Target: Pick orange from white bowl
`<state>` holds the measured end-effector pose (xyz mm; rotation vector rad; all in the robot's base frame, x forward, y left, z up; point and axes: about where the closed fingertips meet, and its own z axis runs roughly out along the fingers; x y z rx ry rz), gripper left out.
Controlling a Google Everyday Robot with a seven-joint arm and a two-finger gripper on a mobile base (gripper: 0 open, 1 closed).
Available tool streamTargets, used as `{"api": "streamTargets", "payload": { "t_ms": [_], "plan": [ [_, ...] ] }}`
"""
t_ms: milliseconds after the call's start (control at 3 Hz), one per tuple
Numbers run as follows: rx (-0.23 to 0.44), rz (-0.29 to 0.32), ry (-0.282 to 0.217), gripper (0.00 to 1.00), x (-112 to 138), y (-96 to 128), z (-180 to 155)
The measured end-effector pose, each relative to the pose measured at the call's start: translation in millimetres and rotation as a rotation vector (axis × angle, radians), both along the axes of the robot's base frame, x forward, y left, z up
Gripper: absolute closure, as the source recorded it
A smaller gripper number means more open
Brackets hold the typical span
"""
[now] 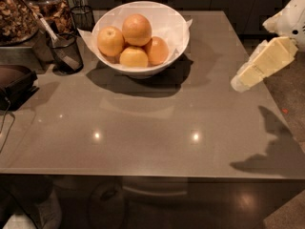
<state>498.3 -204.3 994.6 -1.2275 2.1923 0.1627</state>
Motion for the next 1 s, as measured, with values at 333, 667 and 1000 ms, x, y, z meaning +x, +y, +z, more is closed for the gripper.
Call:
{"api": "streamTargets", "payload": {
  "t_ms": [333,667,1000],
  "plan": [
    [0.017,0.006,0.003,0.0,1,4,0],
    [0.045,0.014,-0.046,0.0,11,15,-4],
    [0.156,0.019,-0.102,0.0,47,43,-5]
  ]
}}
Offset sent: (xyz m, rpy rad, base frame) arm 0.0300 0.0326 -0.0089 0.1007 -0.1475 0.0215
